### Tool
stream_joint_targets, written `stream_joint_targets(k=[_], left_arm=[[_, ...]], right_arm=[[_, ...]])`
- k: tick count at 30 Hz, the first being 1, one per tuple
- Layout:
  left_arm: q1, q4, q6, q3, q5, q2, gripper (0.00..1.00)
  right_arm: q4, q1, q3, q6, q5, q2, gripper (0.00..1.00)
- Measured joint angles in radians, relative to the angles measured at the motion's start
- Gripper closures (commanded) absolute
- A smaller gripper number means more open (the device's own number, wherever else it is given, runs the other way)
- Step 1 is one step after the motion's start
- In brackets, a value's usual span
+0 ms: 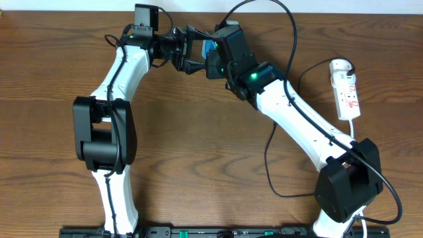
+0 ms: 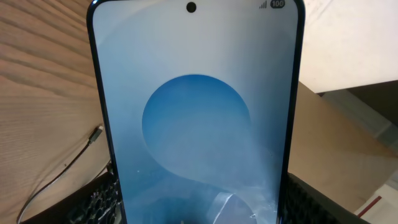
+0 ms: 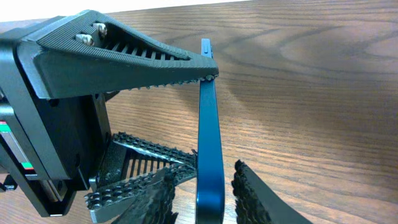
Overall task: Plug charger to phone and switch on socket
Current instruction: 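Close the right gripper on the phone's side edge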
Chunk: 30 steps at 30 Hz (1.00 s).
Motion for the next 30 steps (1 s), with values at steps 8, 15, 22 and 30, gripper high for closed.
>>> stream_joint_targets(k=[8,15,22,30], left_arm=[[0.000,0.000,0.000,0.000,0.008,0.000,0.25],[0.000,0.000,0.000,0.000,0.023,0.000,0.25],[0.001,0.001,0.000,0.000,0.026,0.000,0.25],[0.004,0.002,0.002,0.000,0.029,0.000,0.09]], right_arm=[[0.006,0.000,0.000,0.000,0.003,0.000,0.81],[0.017,0.000,0.000,0.000,0.003,0.000,0.89],[0.017,0.000,0.000,0.014,0.012,0.000,0.99],[0.018,0.000,0.000,0.031,0.014,0.000,0.99]])
